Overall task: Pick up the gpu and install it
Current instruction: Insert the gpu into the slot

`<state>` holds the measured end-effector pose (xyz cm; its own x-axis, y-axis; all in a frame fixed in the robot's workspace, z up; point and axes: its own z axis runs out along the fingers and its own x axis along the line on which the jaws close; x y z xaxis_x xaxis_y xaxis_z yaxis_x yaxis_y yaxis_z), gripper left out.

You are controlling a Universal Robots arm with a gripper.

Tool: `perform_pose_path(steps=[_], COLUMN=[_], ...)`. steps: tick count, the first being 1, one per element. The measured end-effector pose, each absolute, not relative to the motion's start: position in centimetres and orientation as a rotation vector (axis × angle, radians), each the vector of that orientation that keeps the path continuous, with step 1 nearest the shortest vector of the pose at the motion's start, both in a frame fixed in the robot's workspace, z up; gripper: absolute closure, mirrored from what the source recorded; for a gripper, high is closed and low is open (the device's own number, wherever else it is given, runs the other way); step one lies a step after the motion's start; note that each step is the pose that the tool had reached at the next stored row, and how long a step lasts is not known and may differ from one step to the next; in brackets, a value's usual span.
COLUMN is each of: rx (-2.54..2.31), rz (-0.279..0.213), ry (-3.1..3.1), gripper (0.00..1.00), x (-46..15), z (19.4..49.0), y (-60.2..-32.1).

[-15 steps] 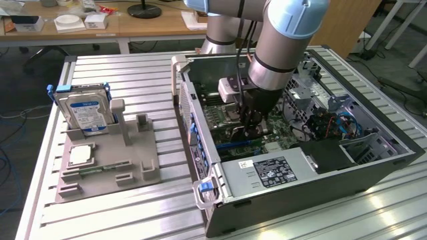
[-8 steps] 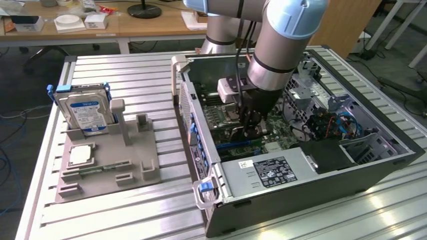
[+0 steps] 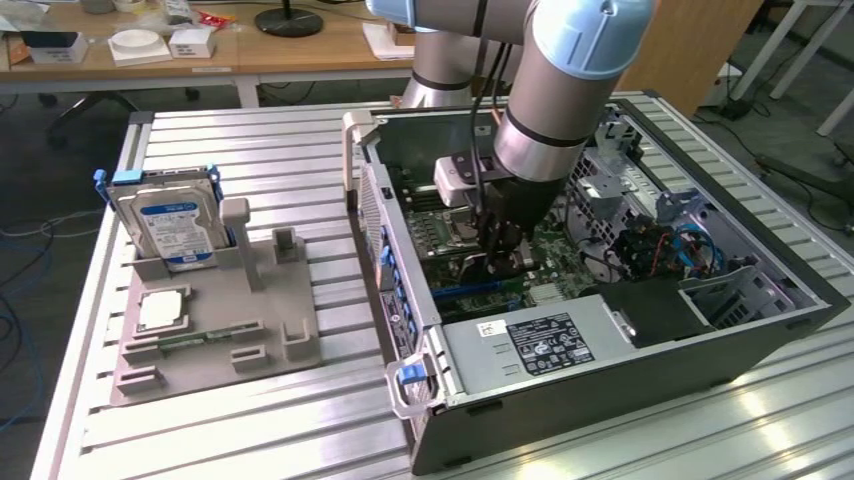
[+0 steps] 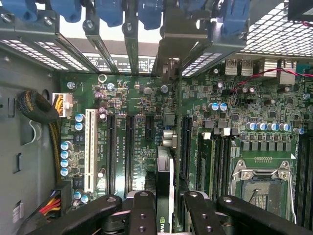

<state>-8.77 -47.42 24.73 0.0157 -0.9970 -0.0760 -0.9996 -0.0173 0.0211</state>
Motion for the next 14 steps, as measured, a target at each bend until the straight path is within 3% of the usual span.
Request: perform_pose_path(steps=[14], rx=[-2.211], rz=[0.107], ry=[2.175], gripper=[0.73], x=[-8.83], z=[24.67], y=[-47.09])
